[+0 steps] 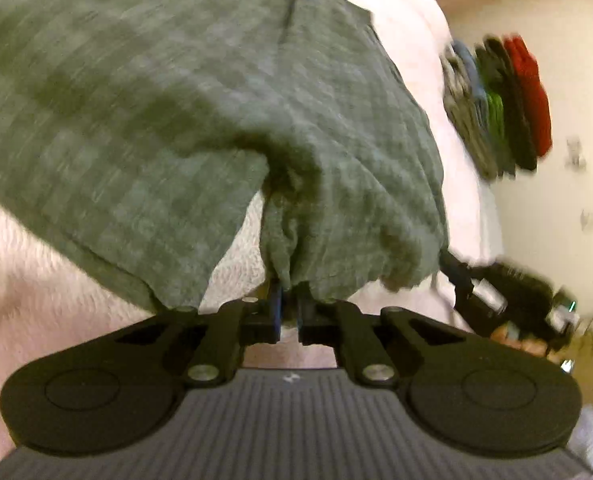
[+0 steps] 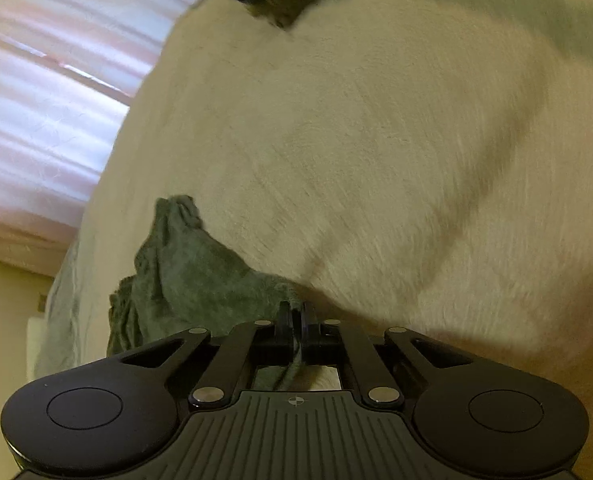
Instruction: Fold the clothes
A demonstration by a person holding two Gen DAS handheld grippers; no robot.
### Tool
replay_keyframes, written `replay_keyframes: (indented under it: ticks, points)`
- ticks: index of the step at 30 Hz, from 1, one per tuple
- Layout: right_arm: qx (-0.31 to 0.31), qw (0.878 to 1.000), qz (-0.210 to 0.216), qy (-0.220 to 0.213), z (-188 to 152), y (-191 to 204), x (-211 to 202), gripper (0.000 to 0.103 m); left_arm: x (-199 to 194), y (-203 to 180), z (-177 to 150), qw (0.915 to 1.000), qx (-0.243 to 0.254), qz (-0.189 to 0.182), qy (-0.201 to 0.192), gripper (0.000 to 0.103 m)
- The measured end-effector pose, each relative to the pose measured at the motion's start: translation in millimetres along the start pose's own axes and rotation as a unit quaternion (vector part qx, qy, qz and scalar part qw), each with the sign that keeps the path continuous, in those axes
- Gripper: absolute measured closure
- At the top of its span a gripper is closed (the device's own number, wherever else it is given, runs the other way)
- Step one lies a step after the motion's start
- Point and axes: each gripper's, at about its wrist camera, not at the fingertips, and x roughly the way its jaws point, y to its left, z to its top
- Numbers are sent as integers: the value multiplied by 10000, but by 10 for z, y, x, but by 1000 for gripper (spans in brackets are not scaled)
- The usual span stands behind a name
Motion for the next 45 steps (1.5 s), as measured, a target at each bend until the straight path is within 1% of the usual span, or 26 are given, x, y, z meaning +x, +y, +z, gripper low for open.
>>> replay_keyframes:
  ticks: [2,4,5,7,10,12,13,14,15,17,19,21,23,25,27,29,30,34,36,38,39,40,41,42,43,45]
  points:
    - [-165,9998,-15,-97,51,94,-100,102,-128,3,-50,9988,-259,-418,-59,101]
    - [-382,9991,-134,-96,78,169,-85,102,-232,11,-125,9937,-584,-952,-58,101]
    - [-487,9985,-236,-64,85,196,-50,101,-243,34,-163,9913,-762,-1076,-54,101]
    - [-565,9967,-581,101,50,166,97,101,-206,106,-217,9897,-1027,-993,-33,100]
    - [-628,9923,-1022,298,-51,117,254,100,-28,225,-245,9940,-999,-409,156,98]
    - [-525,9922,-1113,200,-130,141,185,84,17,277,-244,9938,-1035,-275,291,94]
    - [-471,9920,-1161,137,-172,166,128,62,8,284,-236,9937,-1026,-259,358,93]
    - [-416,9918,-1209,73,-214,191,72,52,-34,263,-225,9947,-910,-233,422,92]
    - [-384,9917,-1225,20,-263,225,13,52,-89,230,-216,9960,-734,-186,485,89]
    - [-522,9942,-941,26,-426,376,-120,53,-252,179,-195,9979,-292,-67,569,87]
    - [-623,9967,-481,219,-618,546,-182,53,-518,213,-137,9988,-11,61,489,87]
    - [-706,9957,42,604,-913,751,-108,53,-823,346,-3,9995,58,239,210,87]
    - [-668,9919,362,1014,-1227,923,62,53,-1174,541,200,9986,-84,479,-197,80]
    - [-553,9873,536,1390,-1533,1062,269,53,-1438,785,422,9951,-329,736,-579,66]
    - [-420,9834,645,1645,-1829,1161,469,53,-1672,1029,643,9891,-582,980,-933,63]
    - [-210,9849,553,1627,-2034,1183,624,53,-1839,1272,873,9828,-813,1100,-1239,61]
    - [-78,9862,490,1581,-2109,1182,685,53,-1866,1366,955,9810,-910,1094,-1318,56]
    - [617,9895,369,1256,-2264,1099,817,53,-1908,1754,1202,9745,-1366,984,-1482,54]
    - [884,9896,371,1077,-2314,1067,862,53,-1822,1861,1284,9751,-1495,861,-1393,54]
    - [1066,9881,443,1020,-2339,1077,929,53,-1723,1939,1355,9770,-1560,723,-1262,58]
    - [1066,9866,518,1120,-2340,1097,968,58,-1698,1963,1381,9785,-1530,649,-1217,62]
    - [1066,9850,593,1219,-2340,1117,1007,88,-1672,1978,1398,9802,-1485,567,-1179,77]
    - [1052,9836,647,1316,-2342,1142,1042,97,-1650,1994,1414,9814,-1473,487,-1133,88]
    - [971,9835,619,1398,-2349,1190,1060,100,-1632,2010,1430,9821,-1489,408,-1081,101]
    - [907,9826,653,1481,-2356,1233,1049,100,-1637,2007,1445,9826,-1473,354,-1077,101]
    - [1108,9779,749,1605,-2388,1241,993,100,-1712,1946,1476,9841,-1292,281,-1190,101]
